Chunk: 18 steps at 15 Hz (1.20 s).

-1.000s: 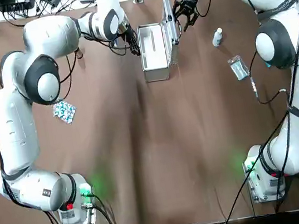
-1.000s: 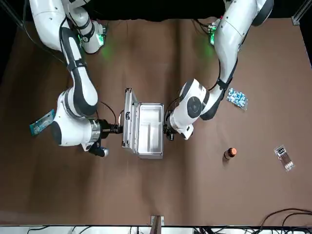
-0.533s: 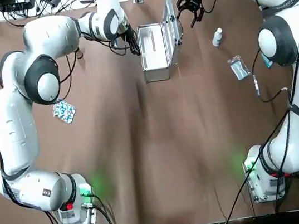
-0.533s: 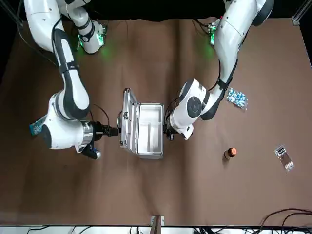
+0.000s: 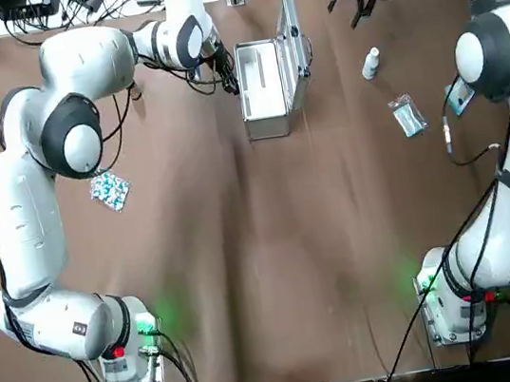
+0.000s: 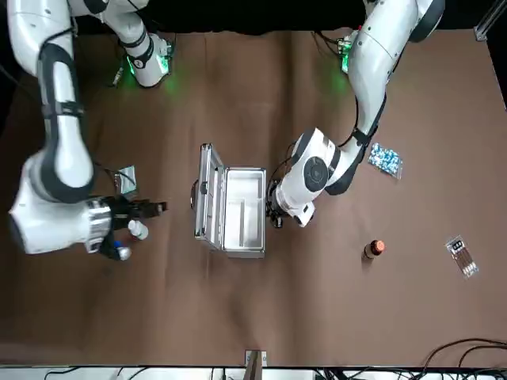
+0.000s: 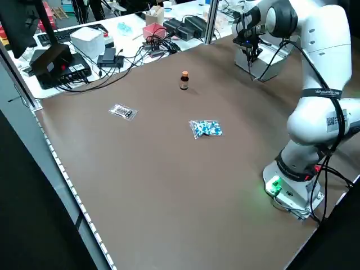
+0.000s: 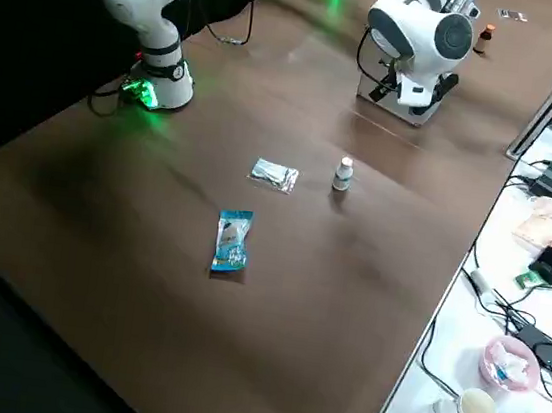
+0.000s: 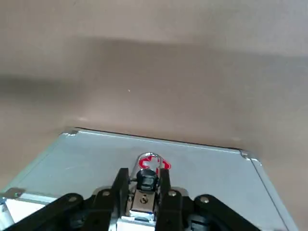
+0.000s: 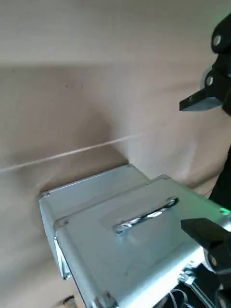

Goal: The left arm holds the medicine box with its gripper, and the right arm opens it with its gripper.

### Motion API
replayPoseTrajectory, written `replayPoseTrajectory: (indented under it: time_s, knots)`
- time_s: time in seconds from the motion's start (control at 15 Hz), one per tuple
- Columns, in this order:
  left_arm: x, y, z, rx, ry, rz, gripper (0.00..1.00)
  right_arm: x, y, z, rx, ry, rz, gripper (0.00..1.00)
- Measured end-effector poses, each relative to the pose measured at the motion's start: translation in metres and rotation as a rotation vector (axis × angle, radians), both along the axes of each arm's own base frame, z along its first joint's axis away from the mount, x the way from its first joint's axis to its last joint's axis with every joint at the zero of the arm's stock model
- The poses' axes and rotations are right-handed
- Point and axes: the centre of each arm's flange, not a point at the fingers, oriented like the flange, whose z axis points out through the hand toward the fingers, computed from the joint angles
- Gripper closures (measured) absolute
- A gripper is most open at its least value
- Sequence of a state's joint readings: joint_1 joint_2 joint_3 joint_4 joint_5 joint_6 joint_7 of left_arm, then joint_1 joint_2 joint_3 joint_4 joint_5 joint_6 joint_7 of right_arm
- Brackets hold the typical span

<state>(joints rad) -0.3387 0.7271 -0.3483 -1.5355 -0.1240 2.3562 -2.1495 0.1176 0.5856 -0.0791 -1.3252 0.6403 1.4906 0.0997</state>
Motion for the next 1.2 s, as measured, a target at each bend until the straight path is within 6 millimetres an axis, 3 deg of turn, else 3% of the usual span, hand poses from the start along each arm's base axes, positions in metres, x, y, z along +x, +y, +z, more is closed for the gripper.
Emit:
replayPoseTrajectory:
  time_s: [0.27,0.53,0.67,0.93,1.07,1.2]
  knots:
    - [-0.002,-0.001,-0.007,-0.001,0.003,0.016,0.65,0.007,-0.064,0.034,-0.123,-0.056,0.025,0.01]
    - [-0.007,-0.002,-0.019,0.004,0.016,0.015,0.35,0.002,-0.092,0.090,-0.326,-0.174,0.105,0.01]
    - [-0.007,-0.002,-0.020,0.005,0.017,0.014,0.33,-0.009,-0.108,0.128,-0.350,-0.227,0.121,0.01]
    - [-0.007,-0.003,-0.020,0.004,0.017,0.013,0.01,-0.036,-0.152,0.181,-0.363,-0.260,0.090,0.01]
    - [-0.006,-0.002,-0.017,0.002,0.014,0.015,0.00,-0.044,-0.161,0.196,-0.385,-0.273,0.083,0.01]
    - [0.000,0.009,0.002,0.009,0.011,0.020,0.00,-0.056,-0.163,0.212,-0.430,-0.272,0.094,0.01]
